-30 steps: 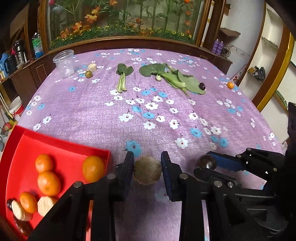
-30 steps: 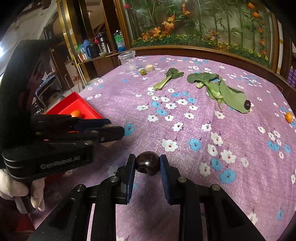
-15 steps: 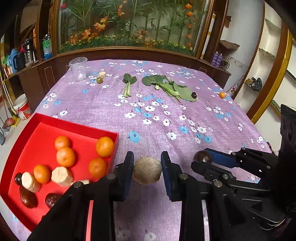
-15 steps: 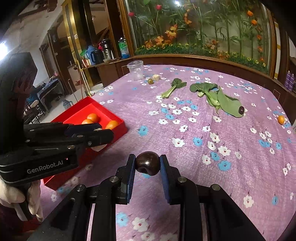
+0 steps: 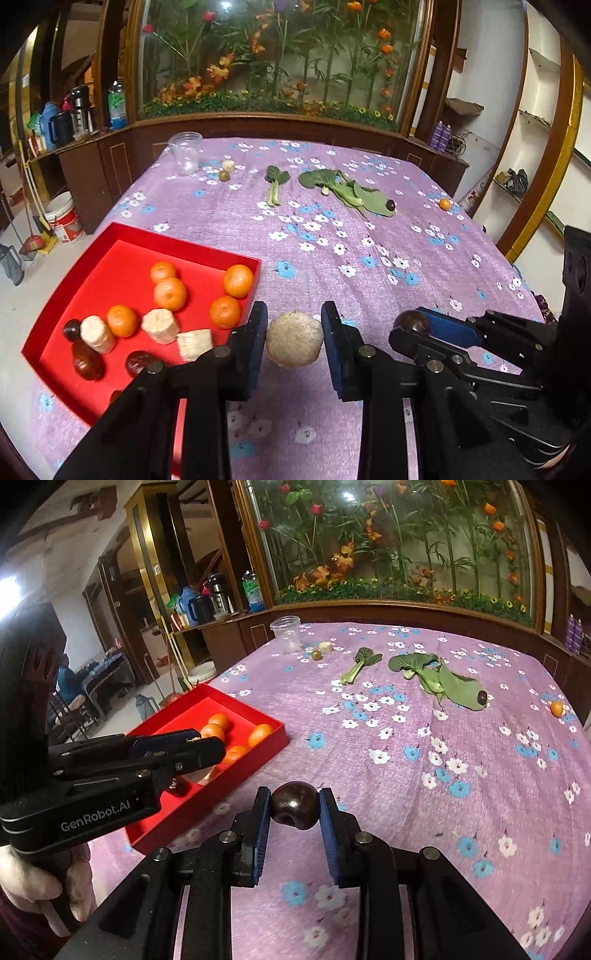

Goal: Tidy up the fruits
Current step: 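Carry the rice cake and date over the red tray and open both tools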

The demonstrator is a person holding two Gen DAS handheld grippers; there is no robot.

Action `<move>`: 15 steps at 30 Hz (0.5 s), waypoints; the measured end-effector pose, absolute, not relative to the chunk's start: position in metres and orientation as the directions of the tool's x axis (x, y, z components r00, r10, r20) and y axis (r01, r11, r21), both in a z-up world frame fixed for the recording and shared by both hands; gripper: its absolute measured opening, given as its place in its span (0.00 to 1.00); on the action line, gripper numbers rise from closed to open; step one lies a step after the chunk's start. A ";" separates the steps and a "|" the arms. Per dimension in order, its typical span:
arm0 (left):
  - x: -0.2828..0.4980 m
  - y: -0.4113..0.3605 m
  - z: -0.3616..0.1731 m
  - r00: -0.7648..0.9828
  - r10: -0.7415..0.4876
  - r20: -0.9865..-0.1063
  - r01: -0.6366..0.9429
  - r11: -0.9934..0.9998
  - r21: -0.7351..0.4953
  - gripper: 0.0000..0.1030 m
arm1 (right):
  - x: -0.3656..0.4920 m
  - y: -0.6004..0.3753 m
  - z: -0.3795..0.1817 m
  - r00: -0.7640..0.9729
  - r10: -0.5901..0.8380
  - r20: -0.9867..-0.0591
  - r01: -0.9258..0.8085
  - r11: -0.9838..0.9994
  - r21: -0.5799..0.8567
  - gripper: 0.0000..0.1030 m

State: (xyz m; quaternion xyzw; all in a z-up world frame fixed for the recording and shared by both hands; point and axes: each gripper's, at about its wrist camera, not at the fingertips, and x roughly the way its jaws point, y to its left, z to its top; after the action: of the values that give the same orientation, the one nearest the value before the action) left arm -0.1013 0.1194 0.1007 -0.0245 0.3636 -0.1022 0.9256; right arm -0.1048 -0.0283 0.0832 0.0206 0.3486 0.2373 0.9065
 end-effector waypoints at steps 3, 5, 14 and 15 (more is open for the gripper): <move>-0.110 0.125 0.106 0.733 -0.191 -0.653 0.153 0.981 -0.116 0.28 | -0.112 -0.024 0.086 0.646 0.450 -0.617 -0.419 0.884 0.206 0.28; -0.113 0.130 0.108 0.740 -0.185 -0.647 0.142 0.983 -0.118 0.28 | -0.117 -0.020 0.090 0.648 0.449 -0.615 -0.426 0.883 0.197 0.28; -0.128 0.162 0.111 0.767 -0.153 -0.623 0.081 0.986 -0.143 0.28 | -0.130 0.007 0.105 0.648 0.466 -0.603 -0.474 0.866 0.160 0.28; -0.128 0.168 0.110 0.768 -0.149 -0.623 0.070 0.986 -0.149 0.28 | -0.130 0.011 0.105 0.643 0.469 -0.605 -0.482 0.862 0.157 0.28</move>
State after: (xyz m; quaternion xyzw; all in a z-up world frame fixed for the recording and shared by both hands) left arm -0.1280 0.1681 0.1100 -0.0588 0.3354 -0.0583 0.9384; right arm -0.1299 0.0114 0.1055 -0.0092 0.3310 0.2623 0.9064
